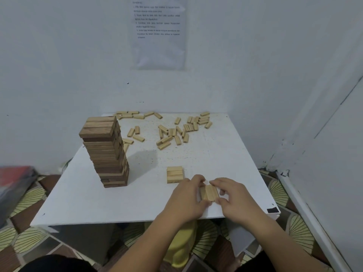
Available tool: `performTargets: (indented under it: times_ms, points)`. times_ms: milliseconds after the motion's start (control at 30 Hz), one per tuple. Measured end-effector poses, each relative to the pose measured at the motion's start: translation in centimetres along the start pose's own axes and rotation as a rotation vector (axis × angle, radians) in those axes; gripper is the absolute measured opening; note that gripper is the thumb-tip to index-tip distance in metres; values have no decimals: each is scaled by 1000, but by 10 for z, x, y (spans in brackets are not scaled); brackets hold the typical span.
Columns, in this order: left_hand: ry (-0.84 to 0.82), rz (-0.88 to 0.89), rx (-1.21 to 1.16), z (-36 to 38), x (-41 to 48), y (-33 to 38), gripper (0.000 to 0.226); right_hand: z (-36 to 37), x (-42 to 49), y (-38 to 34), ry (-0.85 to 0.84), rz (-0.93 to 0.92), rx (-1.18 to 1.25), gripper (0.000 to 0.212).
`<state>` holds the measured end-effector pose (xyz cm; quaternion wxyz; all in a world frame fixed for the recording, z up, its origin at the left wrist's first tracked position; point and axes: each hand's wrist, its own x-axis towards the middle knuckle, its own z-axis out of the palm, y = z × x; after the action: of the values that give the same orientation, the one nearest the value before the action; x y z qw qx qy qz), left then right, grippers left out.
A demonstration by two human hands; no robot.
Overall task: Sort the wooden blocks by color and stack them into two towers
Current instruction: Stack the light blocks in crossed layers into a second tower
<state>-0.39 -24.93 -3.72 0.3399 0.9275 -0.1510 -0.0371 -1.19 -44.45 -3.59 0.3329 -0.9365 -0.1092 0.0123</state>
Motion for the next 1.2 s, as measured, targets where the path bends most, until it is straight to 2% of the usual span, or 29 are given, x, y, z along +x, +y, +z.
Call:
performTargets:
  times_ms: [333, 533, 700, 800, 900, 1000, 1067, 1133, 1200]
  points:
    - [304, -127, -29, 2, -53, -3, 67, 12, 1, -27, -88, -96, 47, 56]
    - [245, -139, -58, -4, -61, -9, 88, 14, -9, -22, -36, -76, 32, 53]
    - [186, -117, -81, -23, -60, -24, 63, 34, -23, -31, 25, -108, -44, 61]
    - [184, -106, -78, -33, -58, -25, 50, 44, -18, -37, 70, -111, -86, 55]
    - [180, -90, -48, -39, -55, -27, 45, 42, -10, -43, -15, -136, -78, 50]
    - [173, -94, -17, -42, -57, -36, 49, 35, -2, -47, -162, -195, -82, 49]
    - [167, -85, 6, -43, -60, -41, 51, 33, 1, -48, -191, -210, -74, 50]
    - [155, -80, 28, -44, -64, -45, 53, 33, -1, -48, -186, -188, -59, 59]
    - [189, -56, 76, -44, -68, -46, 56, 34, -7, -48, -151, -152, -112, 76]
